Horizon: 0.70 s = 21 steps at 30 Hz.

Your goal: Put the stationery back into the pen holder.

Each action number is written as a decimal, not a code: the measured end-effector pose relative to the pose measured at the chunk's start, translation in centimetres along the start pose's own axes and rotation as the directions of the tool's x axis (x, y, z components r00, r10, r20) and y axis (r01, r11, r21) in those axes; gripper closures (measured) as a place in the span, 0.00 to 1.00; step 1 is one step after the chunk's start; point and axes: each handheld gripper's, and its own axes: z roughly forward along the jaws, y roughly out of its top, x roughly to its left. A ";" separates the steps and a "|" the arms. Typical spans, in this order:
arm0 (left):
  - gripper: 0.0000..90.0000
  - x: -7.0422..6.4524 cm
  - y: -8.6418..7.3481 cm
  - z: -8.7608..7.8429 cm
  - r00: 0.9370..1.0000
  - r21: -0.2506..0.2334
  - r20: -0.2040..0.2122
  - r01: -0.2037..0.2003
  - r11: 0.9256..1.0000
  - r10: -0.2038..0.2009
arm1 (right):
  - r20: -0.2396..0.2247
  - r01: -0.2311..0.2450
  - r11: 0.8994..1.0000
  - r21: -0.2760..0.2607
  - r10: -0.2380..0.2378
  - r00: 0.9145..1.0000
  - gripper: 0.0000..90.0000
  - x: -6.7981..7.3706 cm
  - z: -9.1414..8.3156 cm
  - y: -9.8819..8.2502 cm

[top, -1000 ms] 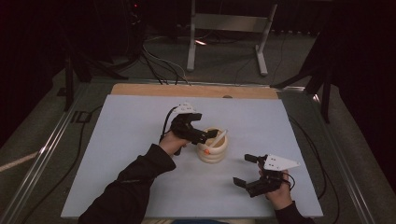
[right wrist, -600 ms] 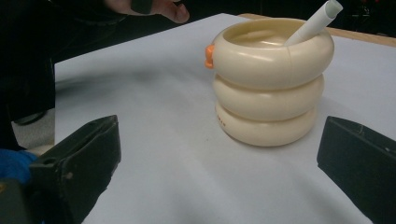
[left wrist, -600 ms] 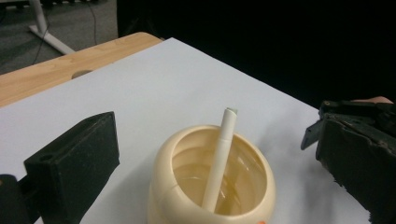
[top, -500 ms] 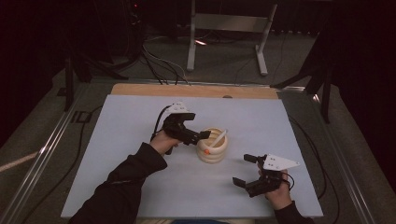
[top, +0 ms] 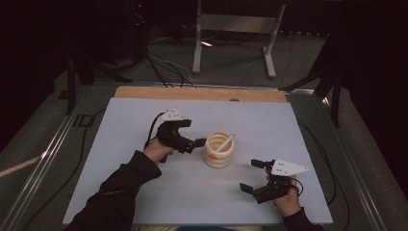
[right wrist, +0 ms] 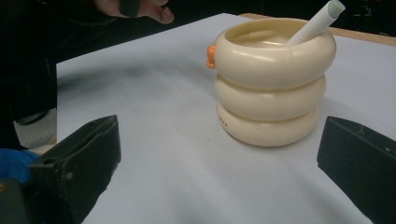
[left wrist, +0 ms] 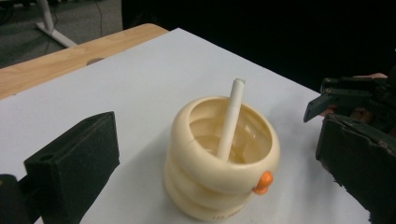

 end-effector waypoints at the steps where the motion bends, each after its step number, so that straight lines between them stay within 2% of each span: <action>1: 0.00 0.1 -0.2 -0.3 1.000 -0.002 -0.007 -0.001 1.000 0.001 | 0.000 -0.001 1.000 0.000 0.001 1.000 0.00 0.0 0.0 0.0; 13: 0.00 0.7 -2.8 -2.8 0.998 0.010 -0.058 0.008 1.000 -0.007 | -0.001 -0.004 1.000 0.005 0.004 1.000 0.00 0.1 0.1 0.0; 16: 0.00 0.6 -3.3 -3.6 0.998 -0.008 -0.065 0.009 1.000 -0.010 | 0.000 -0.002 1.000 0.005 0.002 1.000 0.00 0.1 0.1 0.0; 21: 0.00 0.6 -4.5 -4.5 0.997 -0.004 -0.078 0.016 1.000 -0.016 | -0.001 -0.002 1.000 0.007 0.002 1.000 0.00 0.1 0.2 -0.1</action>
